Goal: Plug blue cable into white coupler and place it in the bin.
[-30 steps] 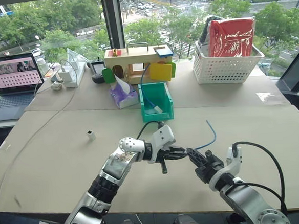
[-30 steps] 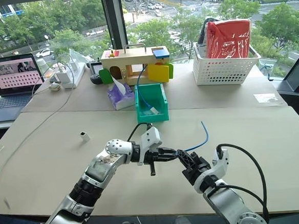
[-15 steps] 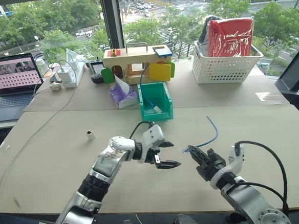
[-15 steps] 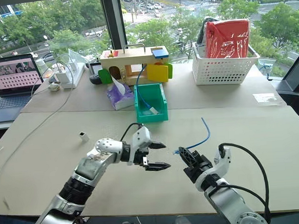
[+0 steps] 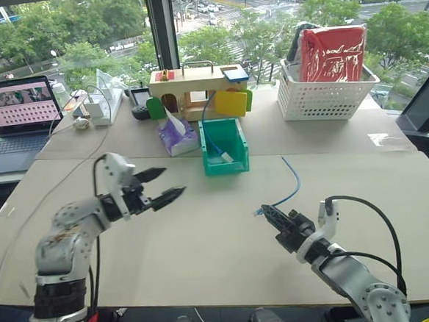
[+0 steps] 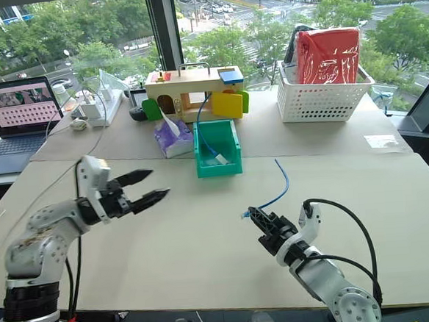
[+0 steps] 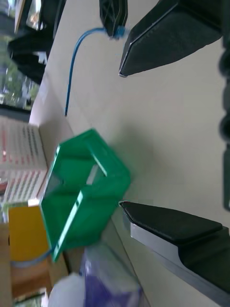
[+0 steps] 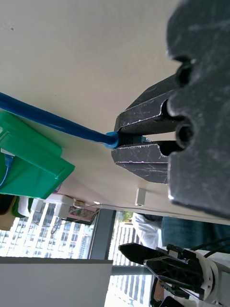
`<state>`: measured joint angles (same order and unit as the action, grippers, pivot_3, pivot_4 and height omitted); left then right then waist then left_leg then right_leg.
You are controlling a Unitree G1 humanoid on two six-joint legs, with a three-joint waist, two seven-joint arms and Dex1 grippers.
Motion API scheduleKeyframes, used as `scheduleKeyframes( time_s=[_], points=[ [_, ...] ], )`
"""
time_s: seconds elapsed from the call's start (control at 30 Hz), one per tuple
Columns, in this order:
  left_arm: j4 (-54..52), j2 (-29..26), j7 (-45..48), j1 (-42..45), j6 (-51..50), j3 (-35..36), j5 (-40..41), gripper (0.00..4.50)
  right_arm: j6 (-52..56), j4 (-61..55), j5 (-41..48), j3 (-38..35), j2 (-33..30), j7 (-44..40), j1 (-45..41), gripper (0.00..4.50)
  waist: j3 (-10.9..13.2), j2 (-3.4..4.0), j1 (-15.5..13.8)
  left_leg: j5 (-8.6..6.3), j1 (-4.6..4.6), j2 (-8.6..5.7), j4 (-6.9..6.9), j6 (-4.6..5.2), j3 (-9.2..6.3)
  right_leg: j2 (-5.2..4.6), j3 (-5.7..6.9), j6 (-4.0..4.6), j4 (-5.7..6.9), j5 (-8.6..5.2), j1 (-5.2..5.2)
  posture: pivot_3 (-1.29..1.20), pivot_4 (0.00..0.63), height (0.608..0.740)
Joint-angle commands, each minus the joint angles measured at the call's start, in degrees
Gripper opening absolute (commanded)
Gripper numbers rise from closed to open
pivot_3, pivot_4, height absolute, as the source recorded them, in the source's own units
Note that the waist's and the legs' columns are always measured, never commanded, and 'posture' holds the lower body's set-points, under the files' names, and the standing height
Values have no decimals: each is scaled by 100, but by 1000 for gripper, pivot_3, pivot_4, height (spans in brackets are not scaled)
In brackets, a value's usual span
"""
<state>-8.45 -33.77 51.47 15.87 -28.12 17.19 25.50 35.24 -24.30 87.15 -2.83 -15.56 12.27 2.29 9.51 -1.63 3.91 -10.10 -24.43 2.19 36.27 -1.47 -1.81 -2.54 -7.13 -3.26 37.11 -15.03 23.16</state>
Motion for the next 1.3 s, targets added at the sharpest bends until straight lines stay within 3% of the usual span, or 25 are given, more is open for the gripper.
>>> scheduleKeyframes(
  time_s=[0.03,0.17,0.37,0.6,0.77,1.07,1.2,1.3],
  points=[
    [564,-28,-376,-470,1240,550,-449,4461,257,-9,-159,-10,-213,-346,-290,0,0,0,-3,0,2,-1,-1,0,0,-1,1,5,0,2,-2,0,150,733],
    [1054,43,-282,-987,1774,631,-429,4461,208,-25,-373,-166,-289,-257,-837,0,1,-3,-8,0,2,0,0,0,6,-2,-1,8,0,4,-1,0,150,733],
    [1416,77,-503,-931,2181,320,-709,4461,226,-155,-642,-143,-236,-180,-1115,0,1,-11,-95,0,-2,-1,1,-1,4,-4,3,8,-2,4,-2,0,150,733],
    [2441,106,-610,-269,2576,24,-915,4461,208,-434,-1011,-22,-82,-102,-1010,0,1,-12,-109,0,-2,1,0,-1,4,-1,4,10,1,6,1,0,150,733],
    [3512,169,-549,394,2920,-273,-1100,4461,467,-1152,-2331,548,-993,-863,-1233,0,0,-13,-116,0,-2,-3,3,-1,5,-2,4,8,0,6,2,0,150,733],
    [4447,300,-485,1014,3147,-527,-1162,4461,453,-1424,-2696,635,-859,-1042,-1067,0,0,-16,-132,0,-6,-1,2,-1,1,-1,7,8,-1,6,1,0,150,733],
    [4914,263,-178,1277,3139,-580,-1138,3413,523,-1427,-2747,577,-841,-1045,-1057,0,0,-16,-132,0,-4,-3,4,-1,0,-1,8,7,1,7,-1,0,150,733],
    [4911,220,148,1258,3291,-610,-1112,2243,570,-1445,-2747,523,-843,-1018,-1031,0,0,-16,-130,1,-3,-3,4,-1,1,-1,7,6,1,7,-1,0,150,733]
  ],
)
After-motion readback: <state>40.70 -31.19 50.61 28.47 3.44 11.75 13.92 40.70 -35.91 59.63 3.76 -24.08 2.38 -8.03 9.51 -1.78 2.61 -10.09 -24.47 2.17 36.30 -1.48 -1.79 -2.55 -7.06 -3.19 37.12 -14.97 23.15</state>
